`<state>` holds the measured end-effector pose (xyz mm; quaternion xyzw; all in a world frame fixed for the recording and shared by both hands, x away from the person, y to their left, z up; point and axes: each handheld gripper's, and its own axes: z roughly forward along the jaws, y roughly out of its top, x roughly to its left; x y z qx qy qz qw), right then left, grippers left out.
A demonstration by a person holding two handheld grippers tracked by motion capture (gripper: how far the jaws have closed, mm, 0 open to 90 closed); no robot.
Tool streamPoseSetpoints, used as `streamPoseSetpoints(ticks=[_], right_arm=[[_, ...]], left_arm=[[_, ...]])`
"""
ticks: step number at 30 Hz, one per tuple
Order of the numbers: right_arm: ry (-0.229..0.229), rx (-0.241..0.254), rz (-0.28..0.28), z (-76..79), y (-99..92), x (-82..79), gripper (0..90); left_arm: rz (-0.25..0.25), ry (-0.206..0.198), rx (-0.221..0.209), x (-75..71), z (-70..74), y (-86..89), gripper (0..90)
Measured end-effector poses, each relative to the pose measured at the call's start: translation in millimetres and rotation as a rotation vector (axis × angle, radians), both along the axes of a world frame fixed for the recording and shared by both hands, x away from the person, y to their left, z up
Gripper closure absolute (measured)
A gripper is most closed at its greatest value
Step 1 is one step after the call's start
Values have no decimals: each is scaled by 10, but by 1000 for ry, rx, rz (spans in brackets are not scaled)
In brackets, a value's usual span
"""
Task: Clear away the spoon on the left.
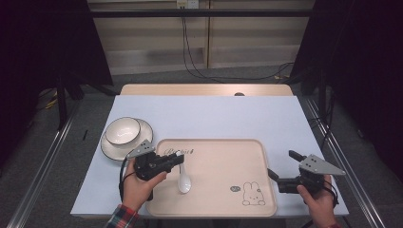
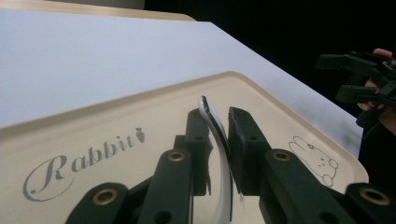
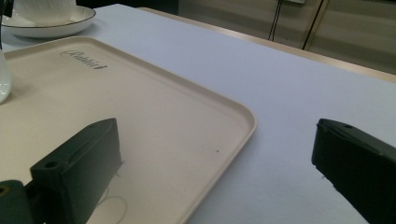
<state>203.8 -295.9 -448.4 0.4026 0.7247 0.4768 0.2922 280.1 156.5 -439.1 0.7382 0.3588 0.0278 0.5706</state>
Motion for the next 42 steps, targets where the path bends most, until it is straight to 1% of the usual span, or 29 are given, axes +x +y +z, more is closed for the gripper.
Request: streamPoseSetpoints(ticks=[2, 4, 9, 10, 13, 14, 15, 17, 18, 23, 24, 29, 30, 33, 34, 38, 39, 41, 42], right_arm=[[-5, -5, -6, -3, -5, 2, 10], [2, 2, 0, -3, -9, 1, 10], [3, 5, 4, -3, -11, -2, 10], [3, 4, 5, -4, -11, -1, 10], [2, 1, 1, -5, -11, -1, 10], [6, 2, 2, -5, -9, -3, 10], [6, 3, 2, -6, -9, -3, 10], [6, 2, 3, -6, -10, -3, 10], [5, 3, 3, -6, -9, -2, 10], [8, -3, 4, -9, -3, 5, 10], [7, -3, 5, -12, 4, 8, 10], [10, -5, 7, -14, 11, 9, 10], [10, -6, 9, -14, 12, 9, 10], [10, -5, 10, -15, 12, 11, 10], [13, -9, 16, -20, 12, 3, 10], [12, -2, 20, -12, 5, -5, 10], [10, -2, 16, -11, 3, -3, 10], [9, -3, 15, -10, 2, -4, 10], [8, -5, 16, -9, 0, -6, 10]], left_arm=[[4, -9, 20, 34, -22, 2, 772], [11, -10, 34, 59, -40, 6, 760], [22, -18, 54, 120, -92, 5, 737], [28, -18, 65, 143, -106, 2, 728], [23, -24, 72, 162, -119, -8, 718], [32, -27, 90, 169, -121, -20, 713], [21, -29, 87, 180, -128, -28, 712], [23, -28, 87, 185, -131, -38, 710], [29, -32, 104, 191, -132, -47, 707], [37, -22, 113, 217, -154, -49, 694], [42, -20, 122, 229, -161, -52, 690], [41, -15, 129, 255, -175, -62, 680], [46, -13, 140, 269, -186, -72, 676], [51, -13, 144, 280, -199, -78, 671], [51, -11, 150, 292, -210, -82, 665], [55, -9, 151, 302, -224, -102, 664], [54, -10, 160, 305, -225, -103, 664], [56, -10, 160, 306, -228, -107, 658], [61, -7, 170, 319, -243, -112, 653]])
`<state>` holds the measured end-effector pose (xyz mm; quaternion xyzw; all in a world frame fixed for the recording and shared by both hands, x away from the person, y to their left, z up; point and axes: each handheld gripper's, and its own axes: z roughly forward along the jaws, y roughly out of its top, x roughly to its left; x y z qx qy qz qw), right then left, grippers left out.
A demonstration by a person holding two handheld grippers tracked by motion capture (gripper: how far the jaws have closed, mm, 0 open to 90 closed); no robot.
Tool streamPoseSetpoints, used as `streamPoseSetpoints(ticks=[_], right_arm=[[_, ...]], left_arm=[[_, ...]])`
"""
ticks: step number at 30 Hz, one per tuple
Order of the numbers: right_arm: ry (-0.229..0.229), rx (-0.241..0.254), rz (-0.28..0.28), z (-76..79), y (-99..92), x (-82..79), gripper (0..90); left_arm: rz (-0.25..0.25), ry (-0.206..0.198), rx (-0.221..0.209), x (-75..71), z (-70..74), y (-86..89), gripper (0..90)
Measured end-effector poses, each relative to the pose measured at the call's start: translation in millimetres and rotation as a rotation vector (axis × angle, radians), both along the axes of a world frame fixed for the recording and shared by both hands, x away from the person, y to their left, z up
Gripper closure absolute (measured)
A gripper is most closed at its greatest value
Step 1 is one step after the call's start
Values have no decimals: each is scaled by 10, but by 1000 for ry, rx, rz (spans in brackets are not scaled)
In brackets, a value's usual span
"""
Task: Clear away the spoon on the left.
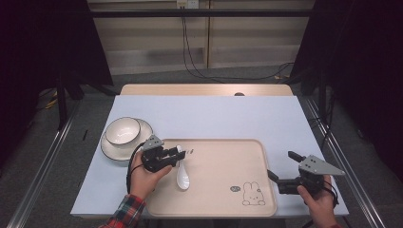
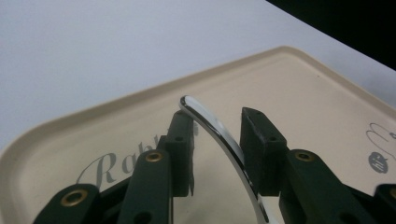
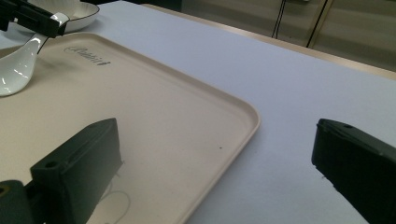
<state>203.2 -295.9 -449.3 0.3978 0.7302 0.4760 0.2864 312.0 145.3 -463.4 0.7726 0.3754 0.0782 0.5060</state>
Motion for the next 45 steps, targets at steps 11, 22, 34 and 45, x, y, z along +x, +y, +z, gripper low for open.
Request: streamPoseSetpoints(ticks=[11, 22, 34, 45], right_arm=[[1, 2, -5, -1, -11, -11, 10], [-1, -4, -13, 1, -32, -32, 10], [6, -5, -14, -6, -33, -37, 10], [3, -8, -12, -9, -23, -35, 10]], left_arm=[[8, 12, 36, 59, -42, -35, 628], [19, 32, 56, 79, -83, -62, 624], [48, 66, 48, 96, -111, -75, 589], [62, 55, 37, 90, -75, -31, 528]])
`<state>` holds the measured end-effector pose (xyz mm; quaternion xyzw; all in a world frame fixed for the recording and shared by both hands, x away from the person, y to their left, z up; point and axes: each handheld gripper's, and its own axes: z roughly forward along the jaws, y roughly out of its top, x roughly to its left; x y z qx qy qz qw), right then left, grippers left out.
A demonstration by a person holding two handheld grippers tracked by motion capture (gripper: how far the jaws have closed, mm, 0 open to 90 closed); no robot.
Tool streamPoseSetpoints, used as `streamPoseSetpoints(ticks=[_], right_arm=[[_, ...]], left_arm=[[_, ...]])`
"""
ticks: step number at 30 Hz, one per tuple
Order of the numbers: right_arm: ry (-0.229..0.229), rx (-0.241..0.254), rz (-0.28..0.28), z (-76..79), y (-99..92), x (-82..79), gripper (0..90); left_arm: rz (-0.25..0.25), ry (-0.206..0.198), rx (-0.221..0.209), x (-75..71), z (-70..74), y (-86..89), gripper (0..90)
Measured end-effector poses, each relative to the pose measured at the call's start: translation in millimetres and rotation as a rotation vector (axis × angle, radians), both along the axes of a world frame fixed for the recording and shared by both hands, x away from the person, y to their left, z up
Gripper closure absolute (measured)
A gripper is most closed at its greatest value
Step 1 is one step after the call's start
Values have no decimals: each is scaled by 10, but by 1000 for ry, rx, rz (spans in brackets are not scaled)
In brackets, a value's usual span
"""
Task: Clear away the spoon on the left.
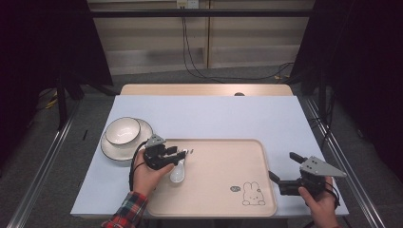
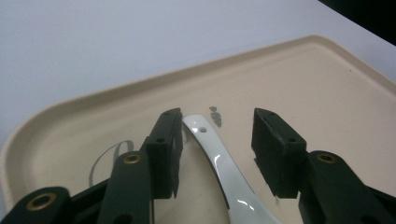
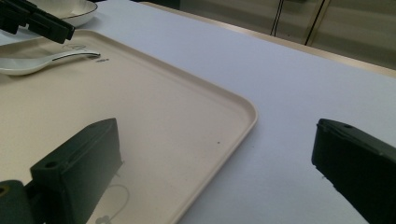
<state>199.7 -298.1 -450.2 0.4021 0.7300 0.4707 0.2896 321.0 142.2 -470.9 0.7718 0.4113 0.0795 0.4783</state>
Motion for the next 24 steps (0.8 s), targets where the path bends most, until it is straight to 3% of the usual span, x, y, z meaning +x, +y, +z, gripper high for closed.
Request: streamPoseSetpoints(ticks=[10, 24], right_arm=[[0, 3, 8, 2, 8, 2, 10], [-8, 21, 2, 37, -43, -20, 10]], left_arm=[[-17, -32, -48, -56, 112, 61, 439], [-46, -127, -84, -127, 261, 182, 302]])
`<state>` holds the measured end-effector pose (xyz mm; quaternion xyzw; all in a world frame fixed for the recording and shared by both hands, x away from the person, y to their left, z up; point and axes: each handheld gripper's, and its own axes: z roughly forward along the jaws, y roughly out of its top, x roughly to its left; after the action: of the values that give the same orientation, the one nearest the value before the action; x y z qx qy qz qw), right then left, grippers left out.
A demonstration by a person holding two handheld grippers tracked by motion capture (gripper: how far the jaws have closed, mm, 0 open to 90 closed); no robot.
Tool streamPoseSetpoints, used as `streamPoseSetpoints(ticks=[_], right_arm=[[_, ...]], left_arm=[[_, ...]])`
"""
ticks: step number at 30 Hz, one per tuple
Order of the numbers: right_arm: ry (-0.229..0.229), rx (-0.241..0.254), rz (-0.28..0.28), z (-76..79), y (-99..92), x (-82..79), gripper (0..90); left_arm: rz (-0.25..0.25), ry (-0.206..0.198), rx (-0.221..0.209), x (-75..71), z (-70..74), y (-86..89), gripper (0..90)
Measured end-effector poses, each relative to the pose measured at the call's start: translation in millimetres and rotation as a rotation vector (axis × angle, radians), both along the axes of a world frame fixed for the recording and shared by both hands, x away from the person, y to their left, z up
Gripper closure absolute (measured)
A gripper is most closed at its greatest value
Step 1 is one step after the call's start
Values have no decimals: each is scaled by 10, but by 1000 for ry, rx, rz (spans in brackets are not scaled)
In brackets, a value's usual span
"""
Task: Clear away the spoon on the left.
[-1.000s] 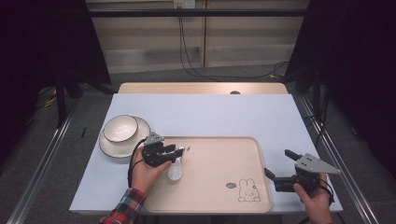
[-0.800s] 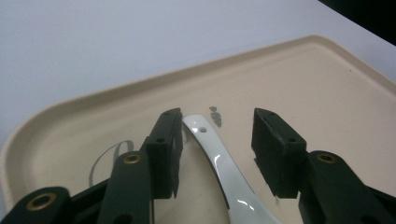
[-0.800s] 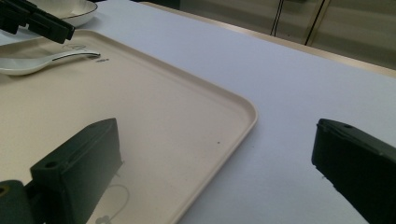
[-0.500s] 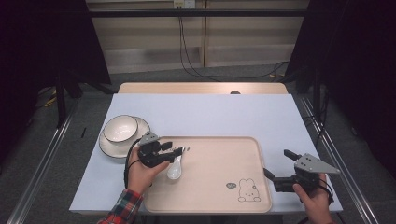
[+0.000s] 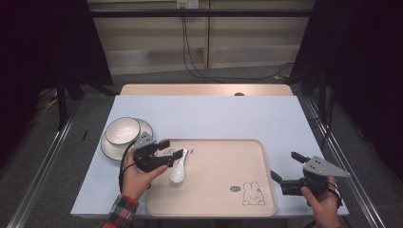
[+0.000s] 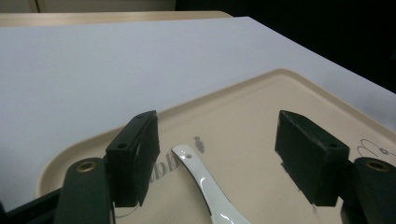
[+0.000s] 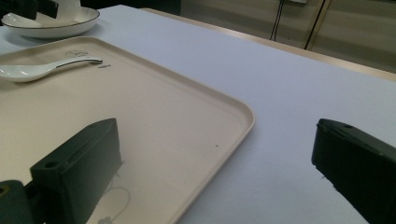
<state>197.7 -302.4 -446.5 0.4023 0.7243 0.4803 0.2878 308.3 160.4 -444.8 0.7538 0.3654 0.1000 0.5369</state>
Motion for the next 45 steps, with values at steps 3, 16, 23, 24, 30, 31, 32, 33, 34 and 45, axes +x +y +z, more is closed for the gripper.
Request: streamPoseSetpoints(ticks=[3, 16, 23, 24, 30, 31, 32, 33, 34, 45], right_arm=[[-3, 7, 6, 14, -25, -5, 10], [-6, 43, -6, 83, -141, -39, 10], [9, 56, -10, 87, -200, -39, 10], [9, 56, -10, 87, -200, -39, 10], [17, 58, -7, 90, -218, -39, 10], [18, 58, -8, 89, -223, -39, 10], [18, 57, -11, 89, -227, -40, 10], [19, 61, -7, 91, -233, -42, 10], [19, 61, -7, 91, -233, -42, 10], [25, 73, -1, 100, -258, -44, 10]], left_arm=[[-14, -24, -15, -17, 35, 29, 272], [-20, -91, -62, -64, 125, 118, 181], [-29, -109, -67, -82, 174, 176, 125], [-29, -109, -67, -82, 174, 176, 117], [-18, -124, -60, -87, 194, 250, 68], [-9, -131, -62, -89, 197, 264, 68], [-23, -132, -68, -86, 200, 278, 62], [-15, -138, -48, -97, 211, 304, 59], [-15, -138, -48, -97, 211, 304, 57], [-5, -164, -47, -113, 226, 456, 25]])
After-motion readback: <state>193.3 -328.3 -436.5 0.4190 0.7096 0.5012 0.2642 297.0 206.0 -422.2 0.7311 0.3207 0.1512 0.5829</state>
